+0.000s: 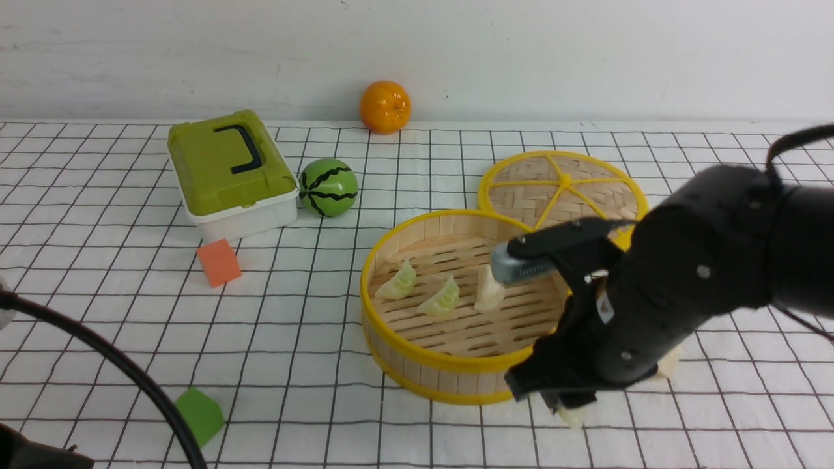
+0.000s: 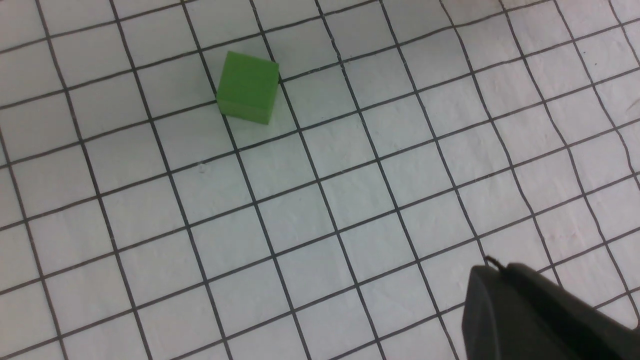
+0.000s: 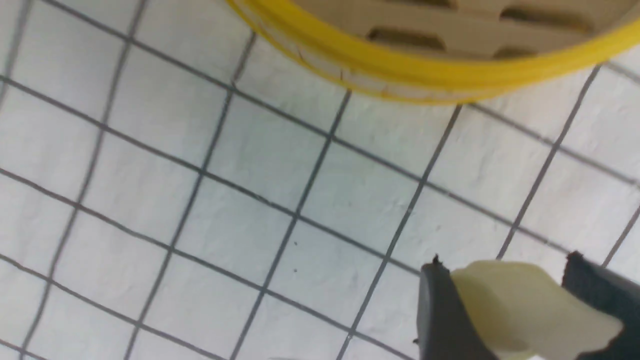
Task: Put the dumplings into the steamer on the table with the white tablecloth.
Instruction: 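Place the dumpling in the bamboo steamer basket with the right gripper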
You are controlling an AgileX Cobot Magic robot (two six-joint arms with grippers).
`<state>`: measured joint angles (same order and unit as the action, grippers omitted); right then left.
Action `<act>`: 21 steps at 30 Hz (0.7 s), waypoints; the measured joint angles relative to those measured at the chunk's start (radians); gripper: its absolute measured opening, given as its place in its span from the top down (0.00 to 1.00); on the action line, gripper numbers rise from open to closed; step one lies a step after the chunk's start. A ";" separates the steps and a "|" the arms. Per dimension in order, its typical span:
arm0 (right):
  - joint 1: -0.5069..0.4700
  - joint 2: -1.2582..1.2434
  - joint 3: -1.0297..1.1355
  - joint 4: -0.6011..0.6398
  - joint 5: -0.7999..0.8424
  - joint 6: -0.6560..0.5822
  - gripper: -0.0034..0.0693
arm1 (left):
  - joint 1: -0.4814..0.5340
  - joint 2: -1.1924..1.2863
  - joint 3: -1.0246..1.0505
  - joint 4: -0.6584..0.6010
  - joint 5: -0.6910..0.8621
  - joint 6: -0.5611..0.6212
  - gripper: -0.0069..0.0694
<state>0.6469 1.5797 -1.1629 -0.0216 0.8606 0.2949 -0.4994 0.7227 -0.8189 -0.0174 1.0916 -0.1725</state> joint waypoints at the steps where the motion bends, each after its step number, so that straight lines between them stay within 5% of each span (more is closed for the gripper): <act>1: 0.000 0.001 -0.035 0.000 0.015 -0.017 0.55 | 0.000 0.000 0.000 0.000 -0.004 0.000 0.93; 21: 0.000 0.456 -0.476 -0.060 0.048 -0.041 0.55 | 0.000 0.000 0.000 0.000 -0.019 0.000 0.92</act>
<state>0.6469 2.0356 -1.6385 -0.0811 0.9084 0.2538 -0.4994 0.7227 -0.8189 -0.0174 1.0727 -0.1725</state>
